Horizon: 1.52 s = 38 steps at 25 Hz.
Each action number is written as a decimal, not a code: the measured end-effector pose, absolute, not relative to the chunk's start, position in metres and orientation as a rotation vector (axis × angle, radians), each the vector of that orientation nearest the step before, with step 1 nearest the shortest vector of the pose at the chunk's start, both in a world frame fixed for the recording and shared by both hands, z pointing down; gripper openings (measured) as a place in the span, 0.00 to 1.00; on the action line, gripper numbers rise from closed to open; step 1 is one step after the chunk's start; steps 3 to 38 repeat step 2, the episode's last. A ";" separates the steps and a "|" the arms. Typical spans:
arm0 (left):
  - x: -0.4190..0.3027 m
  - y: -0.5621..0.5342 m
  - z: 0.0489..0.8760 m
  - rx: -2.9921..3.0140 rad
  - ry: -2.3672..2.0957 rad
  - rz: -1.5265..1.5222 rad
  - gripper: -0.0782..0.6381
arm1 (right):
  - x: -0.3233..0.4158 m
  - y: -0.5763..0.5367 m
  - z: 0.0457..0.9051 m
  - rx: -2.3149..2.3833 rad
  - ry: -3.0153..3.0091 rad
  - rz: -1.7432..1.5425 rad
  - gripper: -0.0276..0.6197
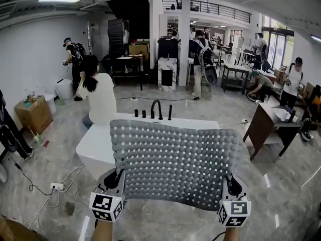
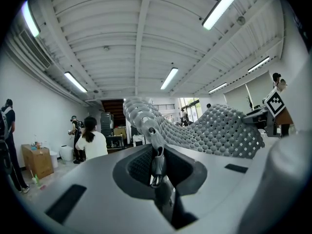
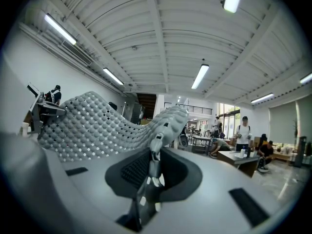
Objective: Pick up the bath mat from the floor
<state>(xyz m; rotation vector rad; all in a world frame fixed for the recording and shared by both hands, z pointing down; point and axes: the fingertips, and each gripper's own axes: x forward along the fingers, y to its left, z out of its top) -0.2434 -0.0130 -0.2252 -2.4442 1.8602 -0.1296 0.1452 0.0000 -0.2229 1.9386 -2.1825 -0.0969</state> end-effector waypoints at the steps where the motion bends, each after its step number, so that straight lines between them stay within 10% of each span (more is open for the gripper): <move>1: -0.244 -0.014 -0.225 -2.445 1.862 -0.131 0.17 | 0.145 0.000 -0.223 1.939 -2.184 -0.098 0.15; 38: -0.244 -0.014 -0.224 -2.445 1.863 -0.133 0.17 | 0.145 -0.001 -0.222 1.940 -2.185 -0.099 0.15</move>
